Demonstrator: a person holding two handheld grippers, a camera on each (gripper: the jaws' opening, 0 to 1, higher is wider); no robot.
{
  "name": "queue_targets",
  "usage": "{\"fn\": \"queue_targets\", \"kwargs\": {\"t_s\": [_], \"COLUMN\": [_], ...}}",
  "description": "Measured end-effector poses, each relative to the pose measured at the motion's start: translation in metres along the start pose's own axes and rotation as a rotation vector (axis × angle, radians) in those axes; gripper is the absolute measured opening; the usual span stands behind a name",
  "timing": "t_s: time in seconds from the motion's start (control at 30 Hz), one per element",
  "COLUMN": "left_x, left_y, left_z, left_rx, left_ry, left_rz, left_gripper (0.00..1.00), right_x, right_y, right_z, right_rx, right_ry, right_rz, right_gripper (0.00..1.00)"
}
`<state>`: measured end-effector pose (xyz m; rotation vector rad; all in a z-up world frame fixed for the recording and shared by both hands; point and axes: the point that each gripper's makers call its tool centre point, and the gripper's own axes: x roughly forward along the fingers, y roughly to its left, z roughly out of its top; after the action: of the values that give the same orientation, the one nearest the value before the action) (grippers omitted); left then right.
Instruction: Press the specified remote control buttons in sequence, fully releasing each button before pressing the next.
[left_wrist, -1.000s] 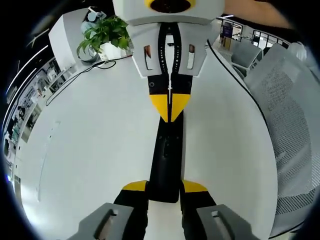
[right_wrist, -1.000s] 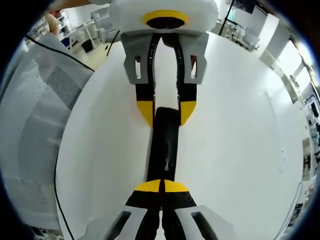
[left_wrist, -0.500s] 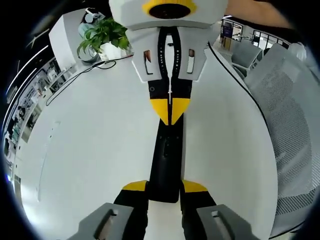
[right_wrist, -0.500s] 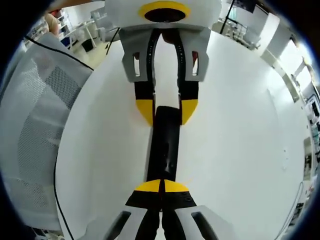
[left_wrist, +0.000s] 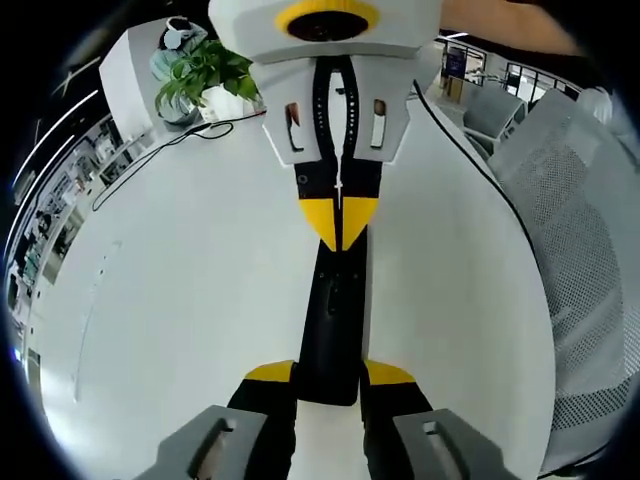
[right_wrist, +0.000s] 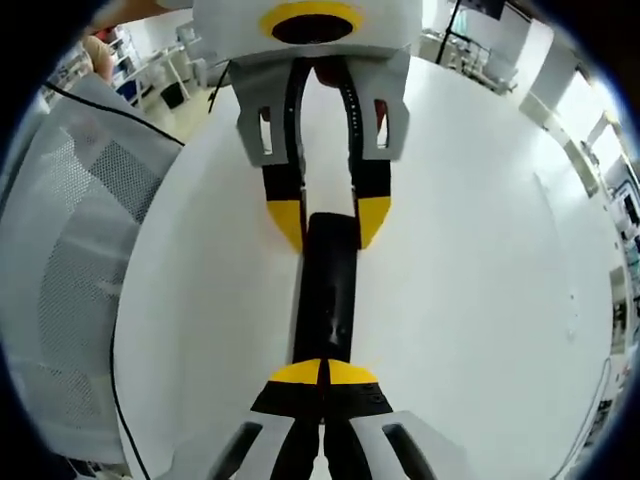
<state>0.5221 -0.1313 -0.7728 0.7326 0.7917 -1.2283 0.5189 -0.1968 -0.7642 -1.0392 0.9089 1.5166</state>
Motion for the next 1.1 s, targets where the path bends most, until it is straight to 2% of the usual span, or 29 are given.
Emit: {"fn": "queue_targets", "kwargs": {"t_s": [0.17, 0.3, 0.47, 1.1], "left_x": [0.000, -0.001, 0.000, 0.000], "left_y": [0.000, 0.000, 0.000, -0.001], "left_z": [0.000, 0.000, 0.000, 0.000], "left_rx": [-0.001, 0.001, 0.003, 0.006], "left_ry": [0.004, 0.006, 0.009, -0.002], "left_rz": [0.004, 0.002, 0.001, 0.001], "left_gripper": [0.23, 0.23, 0.23, 0.23], "right_x": [-0.010, -0.024, -0.031, -0.015], "right_y": [-0.001, -0.007, -0.012, -0.012], "right_z": [0.003, 0.010, 0.013, 0.015], "right_rx": [0.009, -0.011, -0.014, -0.023], "right_ry": [-0.025, -0.026, -0.024, -0.003], "right_rz": [-0.009, -0.034, -0.044, 0.006], "right_gripper": [0.00, 0.00, 0.00, 0.00]}}
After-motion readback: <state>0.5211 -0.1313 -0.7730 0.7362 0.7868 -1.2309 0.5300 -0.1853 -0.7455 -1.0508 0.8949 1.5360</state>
